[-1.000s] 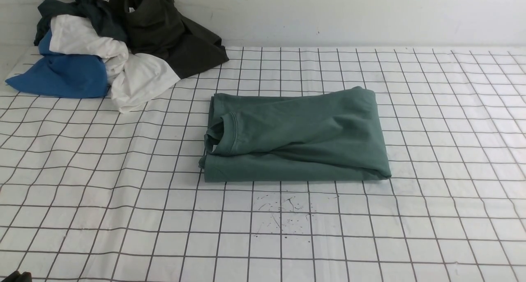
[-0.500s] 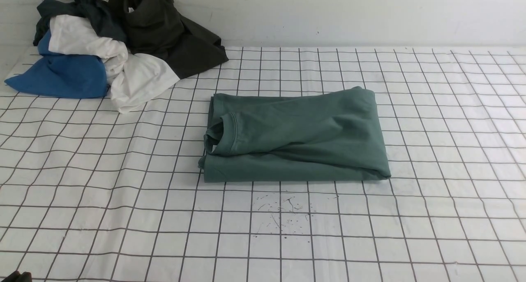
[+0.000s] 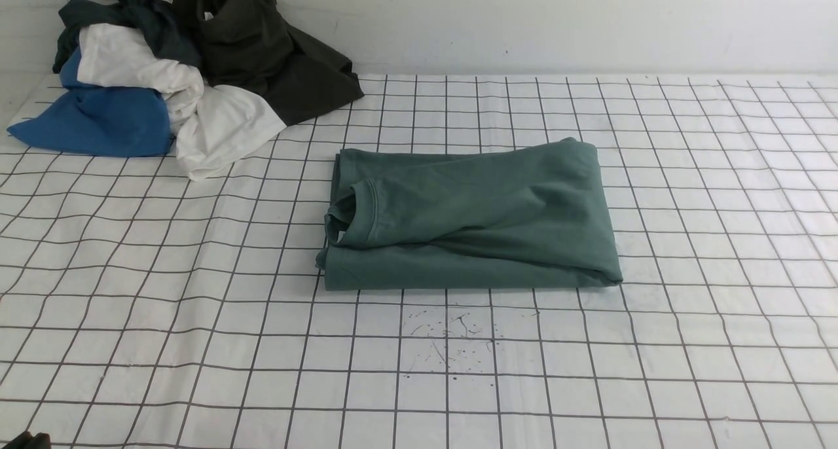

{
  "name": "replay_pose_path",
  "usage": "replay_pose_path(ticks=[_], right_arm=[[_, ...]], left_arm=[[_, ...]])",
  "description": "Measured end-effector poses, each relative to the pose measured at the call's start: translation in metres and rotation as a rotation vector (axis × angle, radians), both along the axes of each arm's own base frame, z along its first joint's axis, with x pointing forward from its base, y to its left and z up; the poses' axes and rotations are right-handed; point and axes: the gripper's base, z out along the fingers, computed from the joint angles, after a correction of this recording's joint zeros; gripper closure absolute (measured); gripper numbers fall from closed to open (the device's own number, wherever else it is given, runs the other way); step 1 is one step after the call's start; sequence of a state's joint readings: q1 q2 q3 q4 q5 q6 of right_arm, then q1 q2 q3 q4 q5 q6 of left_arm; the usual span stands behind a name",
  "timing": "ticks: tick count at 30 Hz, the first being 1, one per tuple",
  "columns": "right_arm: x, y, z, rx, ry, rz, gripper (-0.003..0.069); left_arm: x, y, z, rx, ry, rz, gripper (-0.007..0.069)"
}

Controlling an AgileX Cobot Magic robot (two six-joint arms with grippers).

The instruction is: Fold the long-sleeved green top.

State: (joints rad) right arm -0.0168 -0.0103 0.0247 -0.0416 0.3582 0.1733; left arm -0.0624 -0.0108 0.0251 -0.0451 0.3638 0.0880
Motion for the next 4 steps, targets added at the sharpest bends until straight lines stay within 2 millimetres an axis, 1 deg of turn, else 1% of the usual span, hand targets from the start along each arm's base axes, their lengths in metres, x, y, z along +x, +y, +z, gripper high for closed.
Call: replay_pose_path(ticks=[4], right_arm=[[0.0,0.0,0.0,0.0,0.0,0.0,0.0673]], left_arm=[[0.0,0.0,0.0,0.0,0.0,0.0,0.0599]])
